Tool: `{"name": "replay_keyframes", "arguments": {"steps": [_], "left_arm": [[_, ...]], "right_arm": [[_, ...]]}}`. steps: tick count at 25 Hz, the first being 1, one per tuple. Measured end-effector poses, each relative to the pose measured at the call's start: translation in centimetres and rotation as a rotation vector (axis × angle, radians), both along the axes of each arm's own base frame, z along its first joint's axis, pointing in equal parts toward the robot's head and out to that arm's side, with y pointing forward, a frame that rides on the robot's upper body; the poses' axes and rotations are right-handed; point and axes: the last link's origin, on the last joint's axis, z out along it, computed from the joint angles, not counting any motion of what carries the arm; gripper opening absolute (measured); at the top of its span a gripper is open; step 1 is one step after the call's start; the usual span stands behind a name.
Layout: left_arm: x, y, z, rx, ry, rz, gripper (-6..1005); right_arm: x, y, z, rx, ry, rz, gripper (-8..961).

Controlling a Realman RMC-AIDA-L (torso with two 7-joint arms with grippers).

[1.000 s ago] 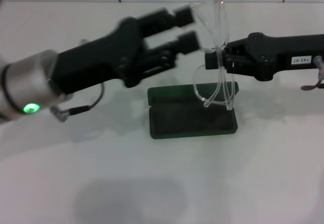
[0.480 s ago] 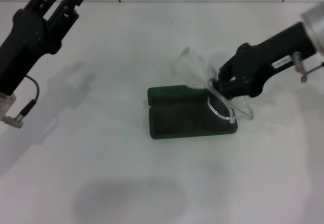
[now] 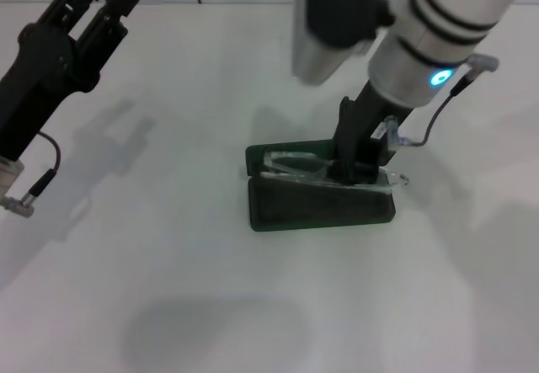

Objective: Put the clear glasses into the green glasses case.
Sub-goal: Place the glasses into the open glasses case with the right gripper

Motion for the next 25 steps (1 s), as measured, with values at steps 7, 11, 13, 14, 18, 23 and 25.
{"name": "replay_keyframes", "arguments": {"steps": [7,11,13,14,18,23,25], "left_arm": [[-0.2,0.2,-0.2,-0.001,0.007,0.019,598],[0.0,0.3,-0.2,0.007,0.017,0.015,598],[0.0,0.3,-0.3,0.010,0.019,0.015,598],[0.0,0.4,-0.3,0.010,0.020,0.014,598],[0.1,0.6,-0.3,0.010,0.026,0.017,598],[0.1,0.7,-0.4,0.007,0.031,0.018,598],[0.1,0.7,-0.4,0.007,0.032,0.020,598]], "right_arm": [[0.3,-0.5,-1.5,0.030,-0.086,0.041,123],[0.6,-0.9,-2.2,0.054,-0.103,0.051,124],[0.7,-1.0,-2.5,0.073,-0.116,0.067,124],[0.7,-1.0,-2.7,0.083,-0.123,0.079,124],[0.5,-1.4,-3.2,0.100,-0.128,0.122,124],[0.2,-1.9,-3.9,0.118,-0.140,0.177,124],[0.2,-2.2,-4.3,0.123,-0.149,0.190,124]]}}
